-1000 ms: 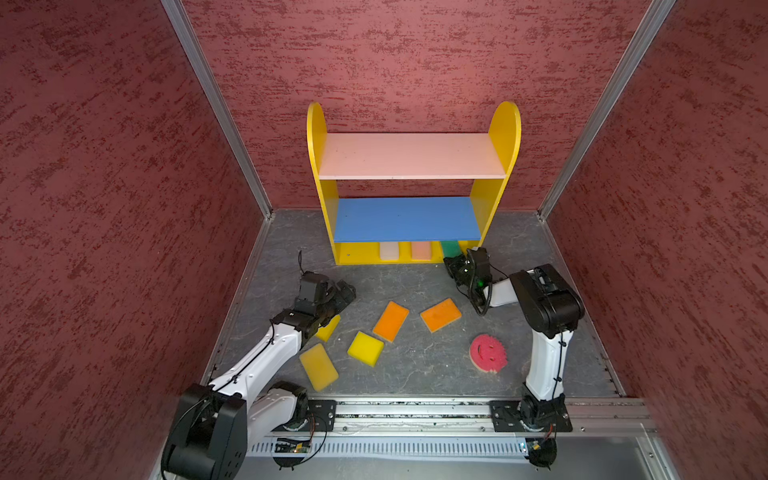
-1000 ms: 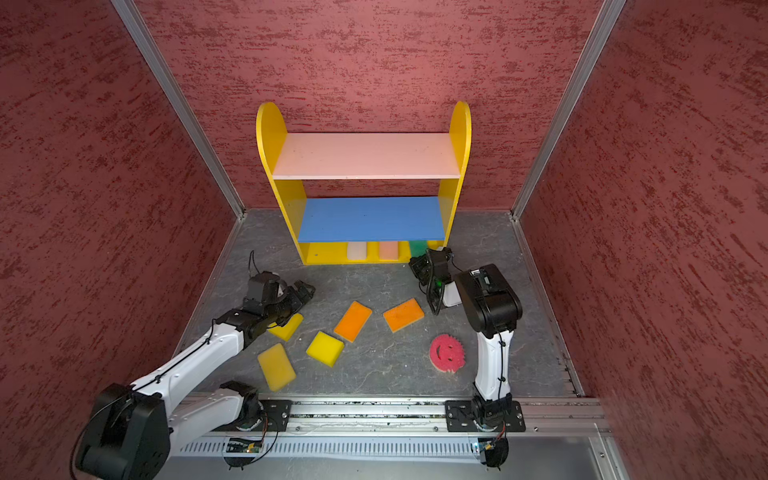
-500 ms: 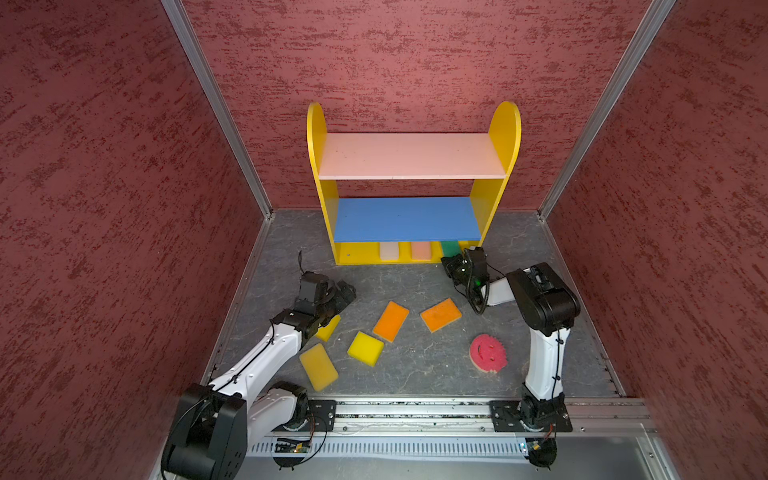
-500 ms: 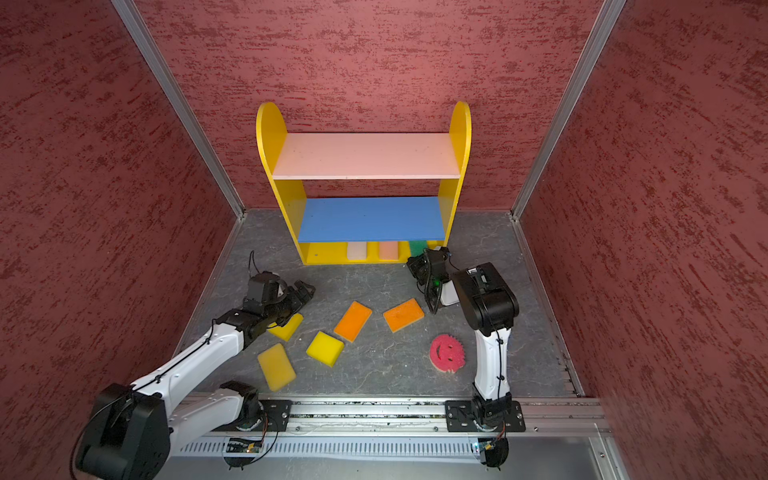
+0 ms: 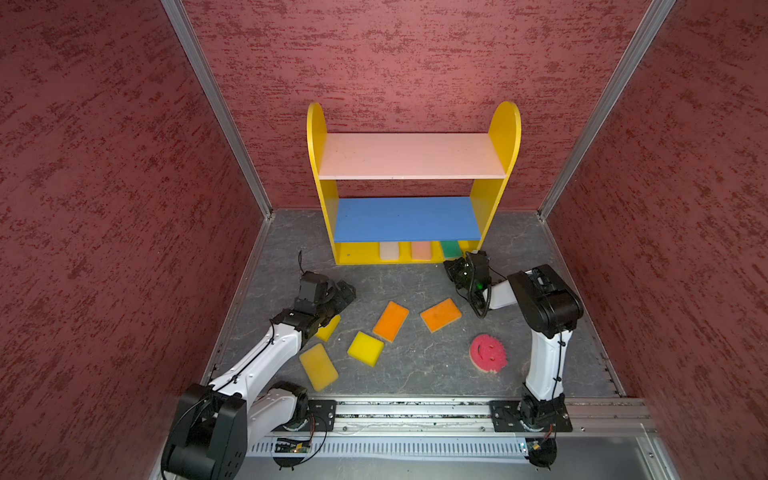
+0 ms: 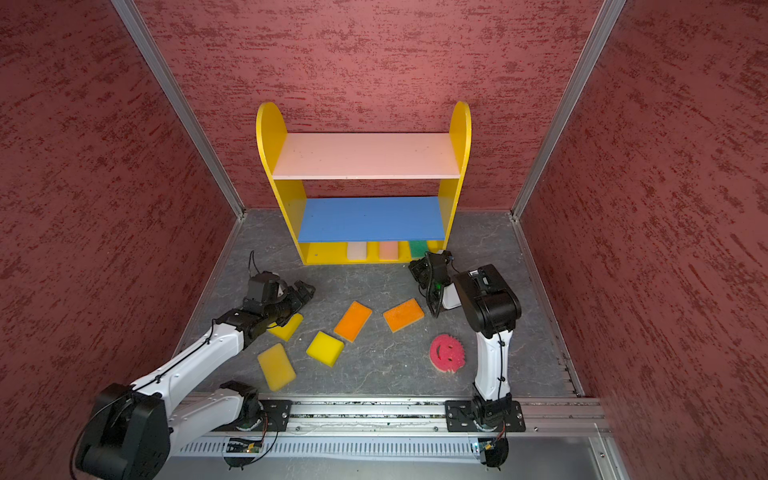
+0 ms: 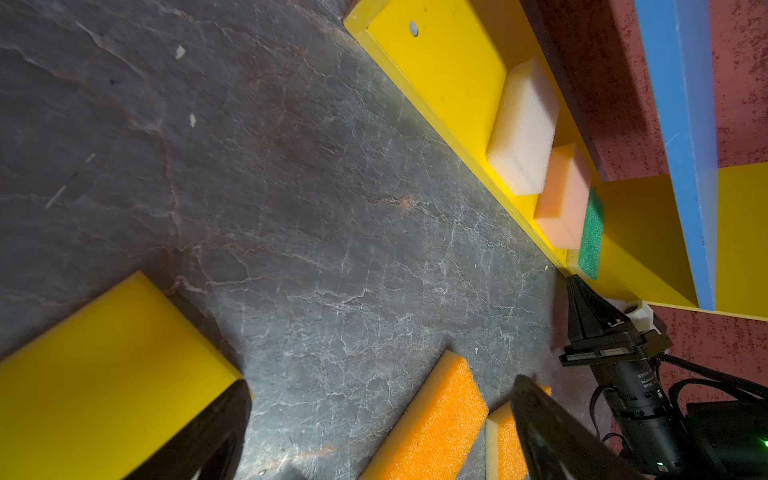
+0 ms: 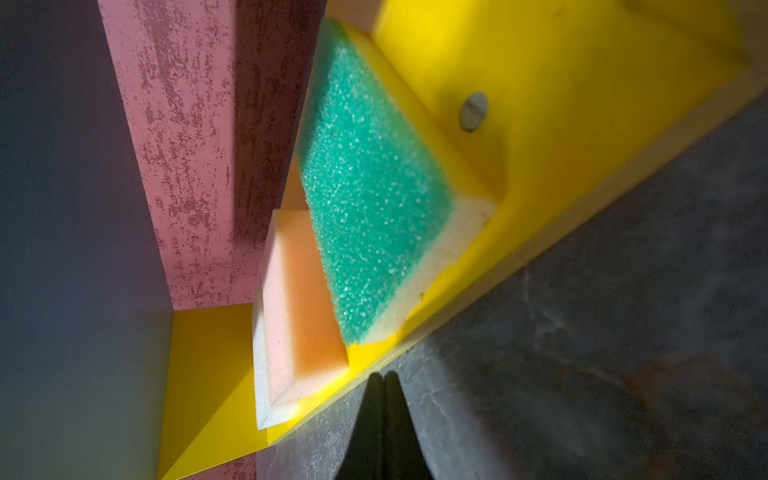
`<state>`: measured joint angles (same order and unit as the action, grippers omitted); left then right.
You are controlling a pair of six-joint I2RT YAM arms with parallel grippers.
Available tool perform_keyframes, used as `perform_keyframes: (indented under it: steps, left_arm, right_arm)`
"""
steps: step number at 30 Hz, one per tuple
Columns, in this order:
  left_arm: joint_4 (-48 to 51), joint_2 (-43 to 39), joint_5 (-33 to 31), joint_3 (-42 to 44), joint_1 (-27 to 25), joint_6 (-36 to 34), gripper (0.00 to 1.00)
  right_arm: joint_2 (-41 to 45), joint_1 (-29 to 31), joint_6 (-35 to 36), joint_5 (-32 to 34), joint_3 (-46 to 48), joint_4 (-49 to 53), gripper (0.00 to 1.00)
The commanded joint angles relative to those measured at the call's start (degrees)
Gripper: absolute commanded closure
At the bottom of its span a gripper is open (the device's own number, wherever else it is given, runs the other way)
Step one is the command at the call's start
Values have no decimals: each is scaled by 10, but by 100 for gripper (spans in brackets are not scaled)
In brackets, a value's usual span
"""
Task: Place and organize the cleaning sponges onto the shelf
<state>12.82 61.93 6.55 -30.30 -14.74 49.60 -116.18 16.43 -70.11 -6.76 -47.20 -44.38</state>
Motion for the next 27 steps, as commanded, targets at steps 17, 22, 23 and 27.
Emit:
perform_keyframes:
  steps: [17, 22, 23, 27]
  left_arm:
    - [-6, 2, 2, 5, 3, -4, 3]
    - [-6, 2, 2, 2, 3, -5, 3]
    - [-5, 3, 2, 3, 3, -5, 3]
    - [-5, 4, 3, 0, 3, -5, 3]
  right_arm:
    - [-12, 3, -37, 56, -23, -43, 100]
    - [-18, 3, -36, 56, -26, -43, 100]
    - [-19, 3, -36, 56, -26, -43, 100]
    - [-20, 3, -37, 55, -26, -45, 100]
